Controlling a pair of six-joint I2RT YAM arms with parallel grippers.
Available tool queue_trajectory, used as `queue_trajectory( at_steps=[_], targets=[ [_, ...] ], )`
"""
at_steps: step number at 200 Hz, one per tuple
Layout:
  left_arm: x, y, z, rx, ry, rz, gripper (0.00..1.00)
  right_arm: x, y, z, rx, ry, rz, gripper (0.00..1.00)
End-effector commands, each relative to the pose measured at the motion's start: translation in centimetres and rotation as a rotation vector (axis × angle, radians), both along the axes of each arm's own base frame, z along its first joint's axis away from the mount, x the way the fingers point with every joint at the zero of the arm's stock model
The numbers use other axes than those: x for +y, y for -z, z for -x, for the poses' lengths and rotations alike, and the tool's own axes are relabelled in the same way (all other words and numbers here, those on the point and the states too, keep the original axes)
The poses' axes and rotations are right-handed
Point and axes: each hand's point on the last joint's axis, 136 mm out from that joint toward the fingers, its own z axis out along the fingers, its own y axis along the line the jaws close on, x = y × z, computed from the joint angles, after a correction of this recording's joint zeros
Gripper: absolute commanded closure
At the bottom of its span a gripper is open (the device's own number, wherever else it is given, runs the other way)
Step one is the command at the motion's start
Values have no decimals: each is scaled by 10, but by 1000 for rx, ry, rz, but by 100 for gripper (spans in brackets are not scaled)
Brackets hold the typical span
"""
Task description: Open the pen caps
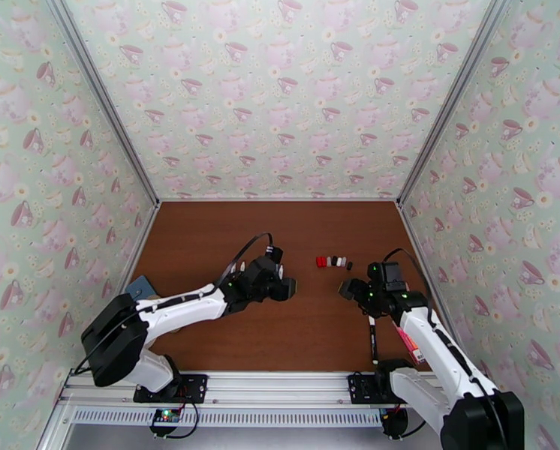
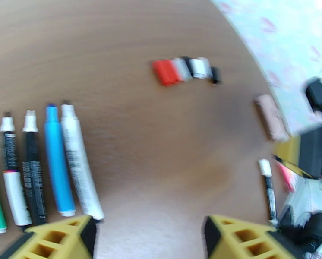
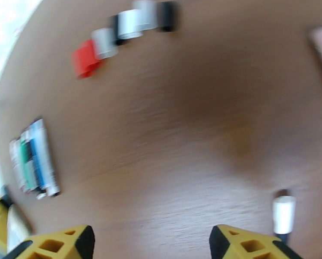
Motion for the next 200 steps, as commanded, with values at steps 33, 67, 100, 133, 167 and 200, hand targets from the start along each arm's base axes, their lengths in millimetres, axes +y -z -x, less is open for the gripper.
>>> queue_trajectory(
  at_steps=[33, 67, 100, 133, 167, 200],
  targets=[
    [-29, -29, 18, -33, 216, 179, 20, -32, 10, 9, 85, 103, 164, 35],
    [-28, -28, 19, -32, 230, 184, 20, -38, 20, 19, 149, 126, 193, 36],
    [-27, -27, 19, -30, 232, 187, 20, -46, 30, 27, 214, 140, 241, 35],
    [-22, -30, 19, -35, 216, 188, 20, -47, 39, 28, 256, 145, 251, 35],
    [-18, -30, 19, -42, 199, 178, 20, -49, 51, 28, 279, 150, 267, 38],
    [-18, -31, 18, -43, 196, 183, 20, -54, 51, 28, 282, 162, 297, 40]
  ],
)
